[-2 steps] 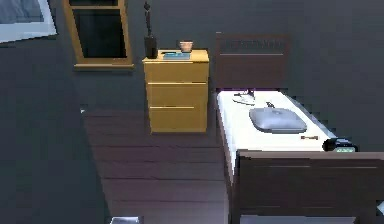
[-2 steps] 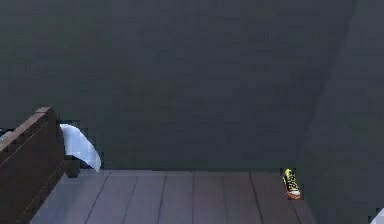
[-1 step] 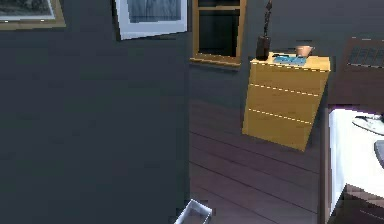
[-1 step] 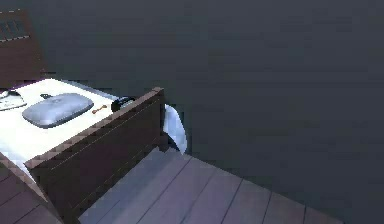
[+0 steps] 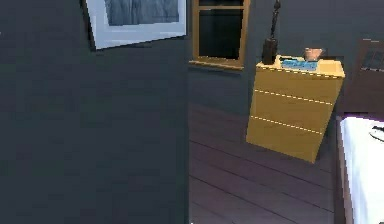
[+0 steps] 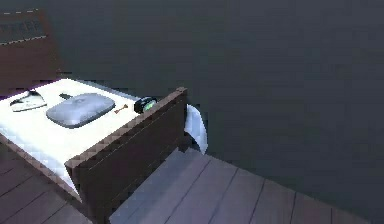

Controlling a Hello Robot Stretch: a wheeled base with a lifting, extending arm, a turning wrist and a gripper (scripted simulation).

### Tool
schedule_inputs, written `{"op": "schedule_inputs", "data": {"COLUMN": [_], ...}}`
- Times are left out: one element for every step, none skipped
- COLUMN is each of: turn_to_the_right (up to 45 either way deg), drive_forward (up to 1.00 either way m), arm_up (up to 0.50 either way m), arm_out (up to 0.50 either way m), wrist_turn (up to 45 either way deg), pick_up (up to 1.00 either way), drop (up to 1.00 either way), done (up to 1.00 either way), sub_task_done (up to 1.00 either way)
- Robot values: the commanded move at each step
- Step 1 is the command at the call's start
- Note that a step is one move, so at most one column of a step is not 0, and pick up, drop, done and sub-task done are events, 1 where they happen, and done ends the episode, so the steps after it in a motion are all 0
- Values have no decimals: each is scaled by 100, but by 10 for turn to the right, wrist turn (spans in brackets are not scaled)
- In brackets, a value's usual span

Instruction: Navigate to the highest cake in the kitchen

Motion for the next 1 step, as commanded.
{"op": "schedule_inputs", "data": {"turn_to_the_right": [300], "drive_forward": [0], "arm_up": [0], "arm_out": [0], "wrist_turn": [0], "pick_up": [0], "drop": [0], "done": [0], "sub_task_done": [0]}}
